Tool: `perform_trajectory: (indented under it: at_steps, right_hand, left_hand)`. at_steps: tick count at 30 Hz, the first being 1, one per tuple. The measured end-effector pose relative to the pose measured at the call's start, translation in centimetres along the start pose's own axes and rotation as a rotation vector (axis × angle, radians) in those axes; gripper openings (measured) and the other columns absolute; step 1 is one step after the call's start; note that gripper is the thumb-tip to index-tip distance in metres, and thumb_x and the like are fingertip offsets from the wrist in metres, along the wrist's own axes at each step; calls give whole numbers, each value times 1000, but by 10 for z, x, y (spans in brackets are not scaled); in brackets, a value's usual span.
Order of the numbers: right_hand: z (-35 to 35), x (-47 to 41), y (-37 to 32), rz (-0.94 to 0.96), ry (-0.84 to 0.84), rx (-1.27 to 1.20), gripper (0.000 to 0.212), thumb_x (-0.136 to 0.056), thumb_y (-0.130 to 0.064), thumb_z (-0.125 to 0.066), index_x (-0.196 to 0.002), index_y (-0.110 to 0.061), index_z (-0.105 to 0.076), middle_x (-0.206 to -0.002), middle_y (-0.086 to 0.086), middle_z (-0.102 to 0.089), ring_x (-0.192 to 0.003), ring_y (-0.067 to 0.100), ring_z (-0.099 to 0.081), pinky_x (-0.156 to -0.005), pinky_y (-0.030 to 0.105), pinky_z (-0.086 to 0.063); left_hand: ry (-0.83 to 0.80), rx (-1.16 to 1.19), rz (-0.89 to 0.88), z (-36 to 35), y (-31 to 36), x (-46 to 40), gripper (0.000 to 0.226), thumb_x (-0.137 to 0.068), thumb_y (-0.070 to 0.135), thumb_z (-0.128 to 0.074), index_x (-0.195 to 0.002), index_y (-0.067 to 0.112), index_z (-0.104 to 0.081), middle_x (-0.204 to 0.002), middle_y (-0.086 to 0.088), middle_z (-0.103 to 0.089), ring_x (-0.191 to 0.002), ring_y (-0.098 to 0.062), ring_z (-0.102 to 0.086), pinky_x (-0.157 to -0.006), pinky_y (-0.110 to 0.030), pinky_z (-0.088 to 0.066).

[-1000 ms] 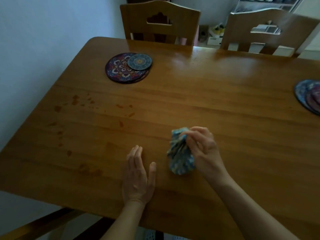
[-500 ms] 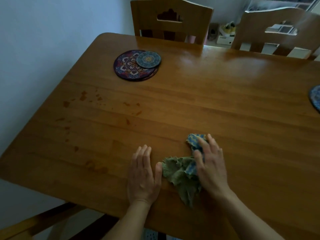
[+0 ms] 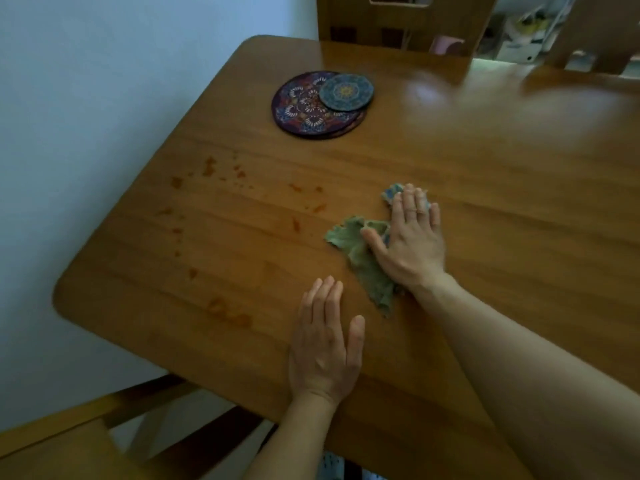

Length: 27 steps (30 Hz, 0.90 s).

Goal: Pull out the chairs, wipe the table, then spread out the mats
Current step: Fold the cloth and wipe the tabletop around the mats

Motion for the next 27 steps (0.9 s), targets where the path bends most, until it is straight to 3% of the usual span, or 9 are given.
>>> perform_trajectory:
  at_steps: [2,7,10,13,18,23,27]
  right_hand:
    - [-7,31,-16,115,-42,39,99,-87,-78,-20,-155,-11,5,-163,8,15,-149,21,19,-121,42,10]
    - [-5,93,27,222,-34,112,80,-92,-66,-12,-156,-19,1,-163,0,12,-148,14,19,-121,38,10]
    - [8,108,95,95,-18,125,80,-88,-66,-3,-155,-22,5,-160,-4,17,-147,12,20,-121,38,10]
    - [18,100,144,-93,-1,97,82,-89,-65,-5,-156,-17,1,-163,1,11,-149,15,15,-122,39,7]
    - [15,52,113,-284,60,27,81,-97,-59,-25,-156,-7,-3,-164,12,4,-150,25,8,-122,42,6]
    - [-5,69,31,-49,40,29,91,-92,-69,-23,-155,-10,6,-163,10,14,-149,24,17,-119,39,14]
    - [-12,126,23,177,-17,54,91,-90,-73,-21,-155,-16,7,-162,3,18,-147,18,22,-118,36,14]
  left_hand:
    - [8,-7,5,1,-1,0,57,-98,47,-26,-143,15,-42,-149,-2,-41,-143,-17,-27,-118,-39,-25]
    - [11,-45,0,0,-1,0,55,-97,45,-31,-141,14,-43,-148,-4,-43,-142,-19,-29,-118,-40,-25]
    - [-3,-53,3,0,-1,1,57,-96,46,-30,-143,15,-41,-150,-3,-41,-143,-19,-27,-119,-40,-23]
    - [-28,-43,20,-1,-1,1,61,-95,51,-25,-146,19,-37,-153,0,-35,-145,-16,-22,-120,-40,-21]
    - [-40,-57,35,-5,-2,0,63,-95,55,-22,-147,23,-37,-155,5,-30,-146,-13,-17,-120,-40,-20]
    - [-29,-65,17,-4,-3,-1,63,-95,54,-22,-144,20,-43,-153,2,-35,-145,-16,-22,-118,-42,-25]
    - [-43,-84,20,-4,-3,-1,65,-94,55,-19,-144,20,-43,-153,1,-35,-145,-16,-22,-118,-42,-25]
Point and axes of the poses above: each hand's wrist, its own x-axis away from the middle knuckle, its own z-axis out of the back of the hand, y = z × x, the point moved 6 cm from there along -x, towards the middle knuckle
